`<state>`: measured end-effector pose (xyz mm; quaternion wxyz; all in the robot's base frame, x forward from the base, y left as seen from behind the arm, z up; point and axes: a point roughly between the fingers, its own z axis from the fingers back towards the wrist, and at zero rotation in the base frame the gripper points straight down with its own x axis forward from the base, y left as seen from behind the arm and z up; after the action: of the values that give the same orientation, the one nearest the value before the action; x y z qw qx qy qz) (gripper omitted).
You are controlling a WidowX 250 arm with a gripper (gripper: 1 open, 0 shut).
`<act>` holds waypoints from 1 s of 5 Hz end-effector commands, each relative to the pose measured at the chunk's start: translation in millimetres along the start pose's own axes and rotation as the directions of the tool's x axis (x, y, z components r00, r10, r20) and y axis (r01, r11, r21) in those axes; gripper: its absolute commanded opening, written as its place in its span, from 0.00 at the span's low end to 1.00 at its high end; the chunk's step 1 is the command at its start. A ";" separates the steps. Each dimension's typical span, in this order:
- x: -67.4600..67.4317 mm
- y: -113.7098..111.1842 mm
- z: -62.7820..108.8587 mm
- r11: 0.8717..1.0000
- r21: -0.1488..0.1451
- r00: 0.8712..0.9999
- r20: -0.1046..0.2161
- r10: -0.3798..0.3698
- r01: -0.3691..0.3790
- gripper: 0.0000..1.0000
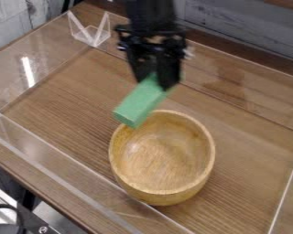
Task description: Put the green block in the brown bowl
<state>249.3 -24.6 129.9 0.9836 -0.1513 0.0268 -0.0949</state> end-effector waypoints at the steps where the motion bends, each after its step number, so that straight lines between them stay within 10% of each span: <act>1: 0.1 -27.7 -1.0 1.000 0.016 0.998 0.058 -0.028 0.027 0.00; 5: -7.4 -28.9 -17.4 0.999 0.039 0.996 0.084 -0.036 0.033 0.00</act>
<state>232.3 -56.9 111.3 0.9849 -0.1392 0.0042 -0.1033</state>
